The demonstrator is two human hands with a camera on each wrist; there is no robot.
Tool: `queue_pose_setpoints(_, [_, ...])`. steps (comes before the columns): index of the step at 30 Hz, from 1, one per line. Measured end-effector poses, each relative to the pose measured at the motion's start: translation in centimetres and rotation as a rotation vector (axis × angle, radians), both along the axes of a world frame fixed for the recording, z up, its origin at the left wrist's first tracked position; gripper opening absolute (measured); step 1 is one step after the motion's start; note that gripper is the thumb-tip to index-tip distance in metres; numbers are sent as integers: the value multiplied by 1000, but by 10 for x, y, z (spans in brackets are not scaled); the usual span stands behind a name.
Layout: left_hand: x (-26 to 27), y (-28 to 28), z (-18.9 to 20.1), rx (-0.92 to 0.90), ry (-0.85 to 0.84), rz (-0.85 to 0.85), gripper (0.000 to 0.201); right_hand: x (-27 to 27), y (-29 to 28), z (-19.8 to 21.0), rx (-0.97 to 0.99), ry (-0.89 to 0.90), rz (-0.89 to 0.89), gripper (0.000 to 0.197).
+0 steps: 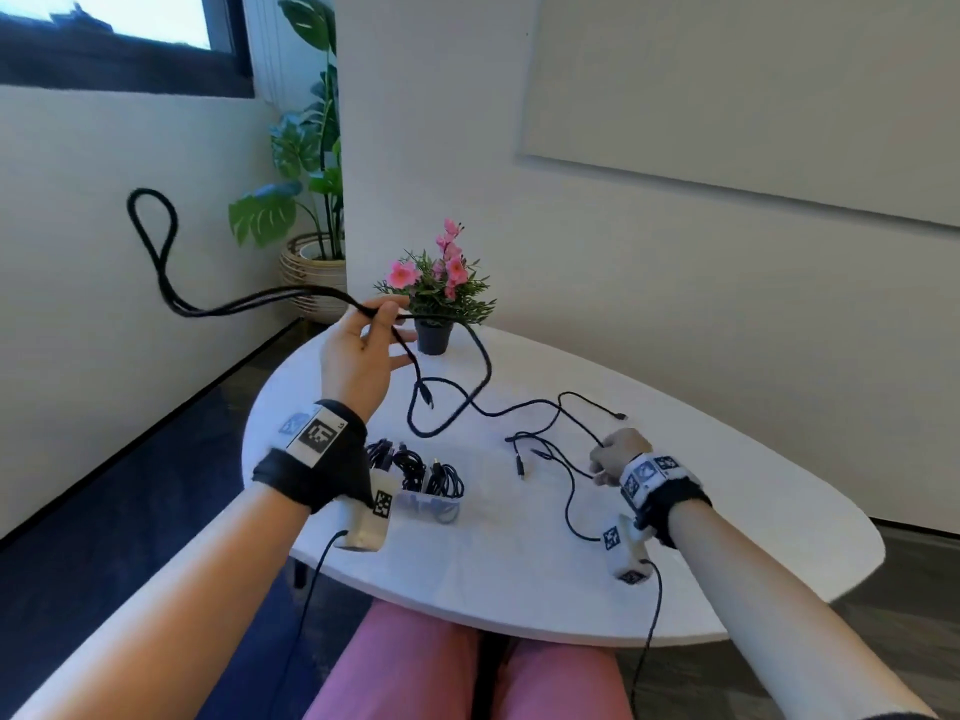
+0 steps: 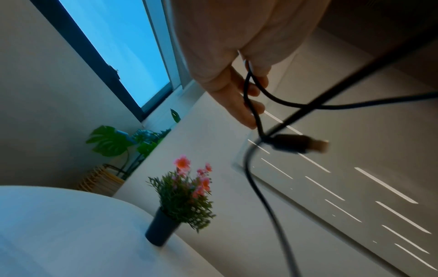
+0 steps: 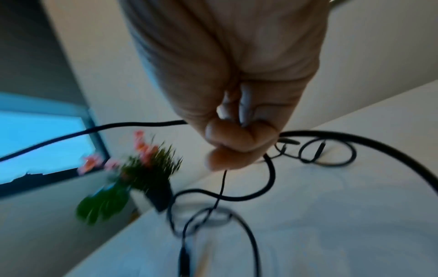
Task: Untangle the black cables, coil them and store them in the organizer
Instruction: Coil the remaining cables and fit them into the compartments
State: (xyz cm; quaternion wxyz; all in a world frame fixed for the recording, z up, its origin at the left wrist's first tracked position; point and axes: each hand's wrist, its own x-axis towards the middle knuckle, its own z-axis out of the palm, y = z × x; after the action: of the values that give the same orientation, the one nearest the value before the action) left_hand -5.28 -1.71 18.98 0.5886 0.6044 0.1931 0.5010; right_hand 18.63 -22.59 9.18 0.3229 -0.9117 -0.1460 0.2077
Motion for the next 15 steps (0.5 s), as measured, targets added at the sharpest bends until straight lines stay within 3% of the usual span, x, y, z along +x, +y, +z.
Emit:
queue_pose_setpoints(4, [-24,51,-1,-46,-22,213,17,45,-37,39,166,-106,-286,20])
queue_pose_setpoints(7, [-43,72,-5,-17,42,354,18,65,-58,54,117,-141,-348,34])
queue_pose_setpoints(11, [-49,69,-13,39,180,348,19,66,-60,54,-95,-215,-107,79])
queue_pose_setpoints(13, [-44,60,-15,66,264,286,18,55,-48,51,-301,-302,69,82])
queue_pose_setpoints(15, [-37,47,-14,133,380,229,18,33,-28,59,-314,-405,180,69])
